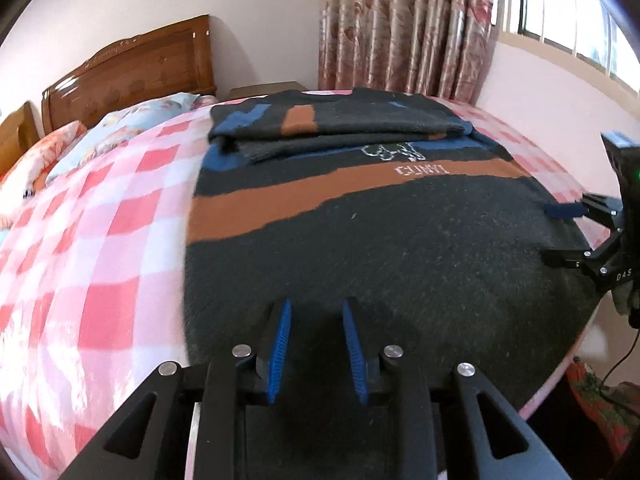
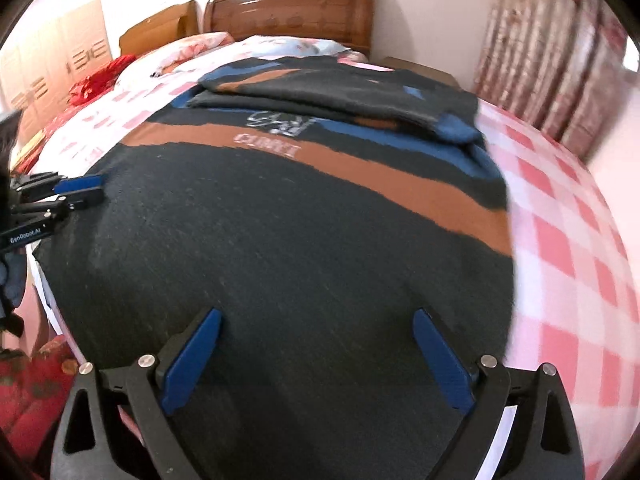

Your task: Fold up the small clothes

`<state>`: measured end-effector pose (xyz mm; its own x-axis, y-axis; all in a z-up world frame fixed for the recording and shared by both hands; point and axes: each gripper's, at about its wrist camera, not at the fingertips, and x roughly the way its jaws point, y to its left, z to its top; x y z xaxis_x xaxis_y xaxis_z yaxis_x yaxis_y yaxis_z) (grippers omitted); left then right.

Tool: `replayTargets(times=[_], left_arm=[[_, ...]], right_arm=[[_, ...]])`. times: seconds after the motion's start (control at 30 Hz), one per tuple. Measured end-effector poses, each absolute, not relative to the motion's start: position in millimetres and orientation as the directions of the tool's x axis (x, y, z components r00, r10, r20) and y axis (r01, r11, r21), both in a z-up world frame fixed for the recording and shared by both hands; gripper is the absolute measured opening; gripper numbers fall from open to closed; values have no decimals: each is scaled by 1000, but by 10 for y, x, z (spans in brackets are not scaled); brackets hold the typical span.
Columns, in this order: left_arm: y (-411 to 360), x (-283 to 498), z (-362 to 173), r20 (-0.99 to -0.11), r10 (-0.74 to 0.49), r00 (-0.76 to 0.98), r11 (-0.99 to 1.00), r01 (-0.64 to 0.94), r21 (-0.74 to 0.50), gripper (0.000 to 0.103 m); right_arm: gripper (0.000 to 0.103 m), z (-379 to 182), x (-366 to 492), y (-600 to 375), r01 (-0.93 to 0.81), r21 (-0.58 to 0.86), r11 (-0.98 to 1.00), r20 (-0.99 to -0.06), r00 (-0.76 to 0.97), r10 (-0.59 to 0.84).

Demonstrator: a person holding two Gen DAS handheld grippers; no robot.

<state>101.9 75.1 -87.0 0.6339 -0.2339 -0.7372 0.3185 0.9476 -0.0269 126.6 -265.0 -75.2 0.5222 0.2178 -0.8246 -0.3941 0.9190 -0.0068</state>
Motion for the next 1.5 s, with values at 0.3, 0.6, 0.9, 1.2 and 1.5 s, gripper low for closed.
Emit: replayTargets(times=[0.3, 0.6, 0.9, 1.2, 1.5], left_arm=[[327, 918, -698, -739, -255, 624, 934, 357, -21, 27], [439, 892, -861, -743, -236, 626, 934, 356, 3, 30], [457, 846, -861, -738, -221, 637, 937, 349, 20, 32], [465, 834, -868, -736, -222, 640, 937, 349, 21, 32], [160, 1037, -704, -767, -185, 614, 936, 349, 54, 30]], right_arm=[[103, -589, 1233, -2070, -431, 8, 902, -778, 564, 277], [103, -786, 1195, -2184, -458, -30, 888, -800, 544, 254], [103, -756, 914, -2661, -401, -17, 916, -806, 548, 225], [103, -739, 751, -2830, -367, -41, 929, -817, 548, 180], [103, -539, 974, -2543, -358, 39, 933, -783, 569, 251]])
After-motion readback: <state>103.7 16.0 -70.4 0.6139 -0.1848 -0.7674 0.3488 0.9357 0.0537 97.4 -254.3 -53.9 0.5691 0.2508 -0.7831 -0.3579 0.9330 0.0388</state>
